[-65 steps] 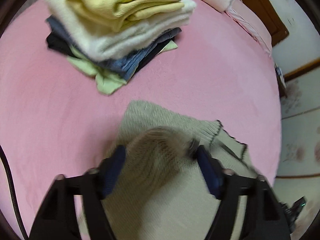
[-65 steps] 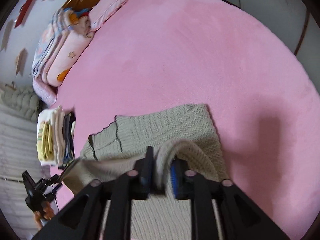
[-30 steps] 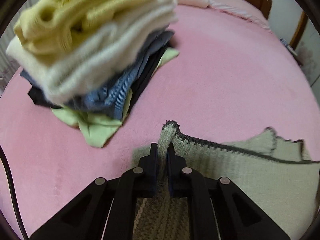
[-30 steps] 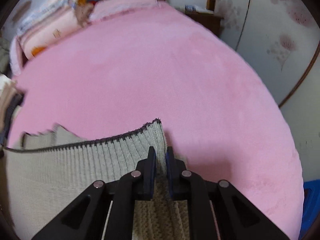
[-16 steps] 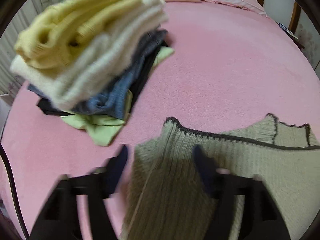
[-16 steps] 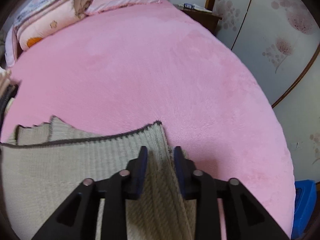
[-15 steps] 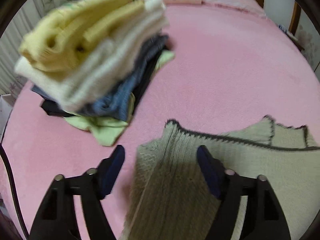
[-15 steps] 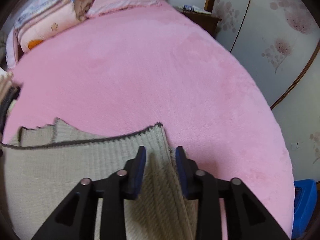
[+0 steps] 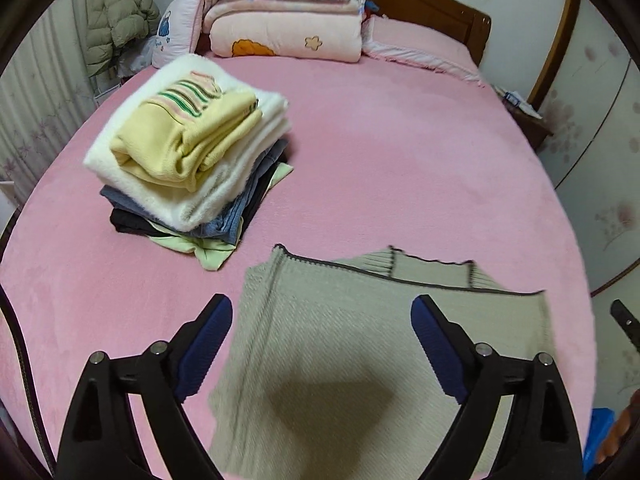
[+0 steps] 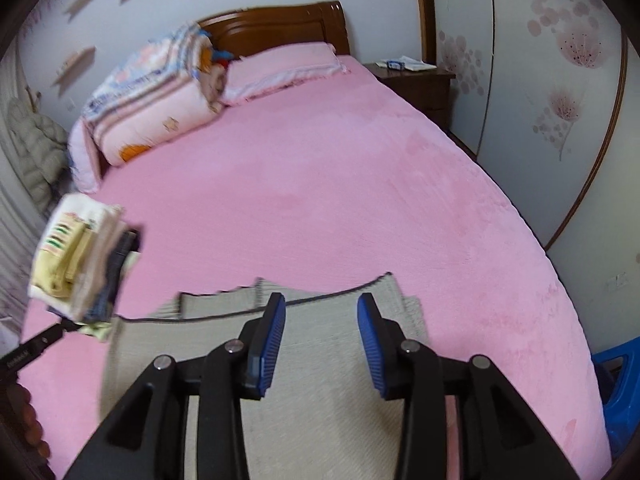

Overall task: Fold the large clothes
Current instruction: 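Open both tools and lift them away from the folded cardigan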

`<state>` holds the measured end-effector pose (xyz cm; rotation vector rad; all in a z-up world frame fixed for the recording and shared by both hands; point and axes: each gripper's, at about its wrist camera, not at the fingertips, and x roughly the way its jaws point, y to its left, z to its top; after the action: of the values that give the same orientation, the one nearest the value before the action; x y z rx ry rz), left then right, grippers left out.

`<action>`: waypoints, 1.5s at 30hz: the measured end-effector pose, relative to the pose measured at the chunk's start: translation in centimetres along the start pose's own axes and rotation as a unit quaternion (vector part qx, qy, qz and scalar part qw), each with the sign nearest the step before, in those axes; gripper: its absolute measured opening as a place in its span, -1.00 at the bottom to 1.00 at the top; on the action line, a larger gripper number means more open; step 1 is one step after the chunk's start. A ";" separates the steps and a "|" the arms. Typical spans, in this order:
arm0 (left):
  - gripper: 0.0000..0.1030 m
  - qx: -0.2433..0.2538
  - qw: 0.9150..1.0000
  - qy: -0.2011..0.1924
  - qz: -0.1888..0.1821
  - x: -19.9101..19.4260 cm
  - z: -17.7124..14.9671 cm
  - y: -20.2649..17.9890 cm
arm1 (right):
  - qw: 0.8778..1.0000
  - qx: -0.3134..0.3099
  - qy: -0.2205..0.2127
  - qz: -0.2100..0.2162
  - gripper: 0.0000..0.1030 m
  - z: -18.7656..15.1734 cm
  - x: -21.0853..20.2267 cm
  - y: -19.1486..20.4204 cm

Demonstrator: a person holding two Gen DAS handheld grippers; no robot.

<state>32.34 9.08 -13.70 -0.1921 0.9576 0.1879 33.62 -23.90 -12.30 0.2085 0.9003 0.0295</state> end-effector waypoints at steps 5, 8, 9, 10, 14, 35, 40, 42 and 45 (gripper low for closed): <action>0.76 0.010 1.000 0.003 0.008 -3.9 -1.4 -0.7 | 0.999 0.009 -0.018 0.028 -0.17 -1.3 -4.7 1.2; 0.76 0.017 1.000 0.000 0.022 -5.9 -2.5 -1.0 | 0.999 0.008 -0.022 0.038 -0.17 -2.5 -6.9 1.7; 0.76 0.016 1.000 0.001 0.021 -6.6 -2.9 -1.0 | 0.999 0.004 -0.025 0.042 -0.17 -3.1 -7.7 1.9; 0.76 0.015 1.000 0.000 0.016 -7.1 -3.4 -1.0 | 0.999 0.001 -0.027 0.042 -0.17 -3.4 -8.0 2.0; 0.76 0.015 1.000 0.007 0.001 -8.4 -5.8 -1.3 | 0.998 -0.025 -0.036 0.040 -0.17 -5.4 -10.1 2.8; 0.76 -0.019 0.994 0.107 -0.020 -4.9 -19.1 0.5 | 0.996 -0.070 -0.009 0.053 -0.17 -15.6 -10.3 5.3; 0.76 -0.045 0.988 0.141 -0.032 -2.3 -21.5 1.6 | 0.996 -0.071 0.005 0.055 -0.17 -17.4 -8.6 5.5; 0.76 -0.058 0.986 0.152 -0.041 -1.0 -22.5 2.0 | 0.996 -0.073 0.009 0.053 -0.17 -18.0 -8.0 5.5; 0.76 -0.075 0.983 0.160 -0.055 0.6 -23.6 2.7 | 0.996 -0.077 0.017 0.050 -0.17 -19.1 -6.8 5.6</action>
<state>13.35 6.00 -27.67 -0.4235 1.2500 0.1287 14.79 -15.97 -17.47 0.1103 0.9168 0.1953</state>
